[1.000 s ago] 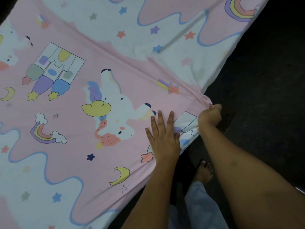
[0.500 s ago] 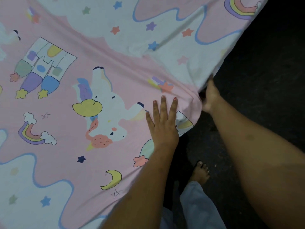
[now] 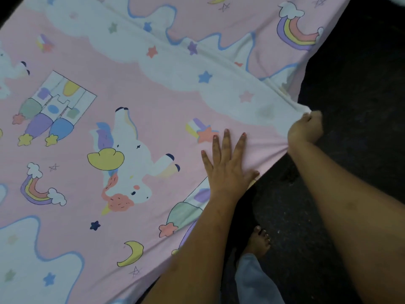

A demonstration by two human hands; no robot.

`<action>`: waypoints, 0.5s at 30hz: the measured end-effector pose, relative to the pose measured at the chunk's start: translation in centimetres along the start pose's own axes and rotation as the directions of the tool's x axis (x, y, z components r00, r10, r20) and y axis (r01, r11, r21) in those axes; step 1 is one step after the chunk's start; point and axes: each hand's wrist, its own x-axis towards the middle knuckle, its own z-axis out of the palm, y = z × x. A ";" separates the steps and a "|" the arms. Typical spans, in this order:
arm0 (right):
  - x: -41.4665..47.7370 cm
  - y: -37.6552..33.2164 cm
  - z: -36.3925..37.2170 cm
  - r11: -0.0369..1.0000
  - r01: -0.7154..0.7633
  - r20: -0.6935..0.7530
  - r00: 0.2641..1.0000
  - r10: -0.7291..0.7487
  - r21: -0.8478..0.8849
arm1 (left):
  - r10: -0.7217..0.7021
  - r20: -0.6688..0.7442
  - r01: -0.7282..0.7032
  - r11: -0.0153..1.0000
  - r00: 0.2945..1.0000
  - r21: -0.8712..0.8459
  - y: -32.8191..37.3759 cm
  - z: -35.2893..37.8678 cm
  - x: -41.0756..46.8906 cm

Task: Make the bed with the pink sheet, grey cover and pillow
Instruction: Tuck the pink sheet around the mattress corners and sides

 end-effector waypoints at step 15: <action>6.1 -3.7 1.9 0.916 -0.400 0.569 0.760 0.312 0.032 | 0.071 0.122 -0.076 0.997 0.990 0.035 5.1 -3.2 9.7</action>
